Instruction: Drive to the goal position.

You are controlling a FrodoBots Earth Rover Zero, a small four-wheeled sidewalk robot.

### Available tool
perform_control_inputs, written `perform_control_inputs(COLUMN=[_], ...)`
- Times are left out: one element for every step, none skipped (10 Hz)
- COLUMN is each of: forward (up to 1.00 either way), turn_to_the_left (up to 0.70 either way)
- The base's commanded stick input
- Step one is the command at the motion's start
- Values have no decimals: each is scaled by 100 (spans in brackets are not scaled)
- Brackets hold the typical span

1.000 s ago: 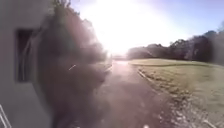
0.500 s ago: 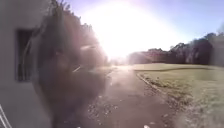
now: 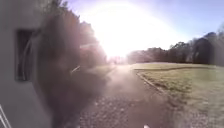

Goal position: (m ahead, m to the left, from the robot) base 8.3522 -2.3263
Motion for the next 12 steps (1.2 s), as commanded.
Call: perform_control_inputs(forward=[70, 70, 70, 70, 70, 70, 70, 70, 70, 70, 70, 70], turn_to_the_left=[0, 0, 0, 0, -14, -27, -27, -14, 0, 0, 0, 0])
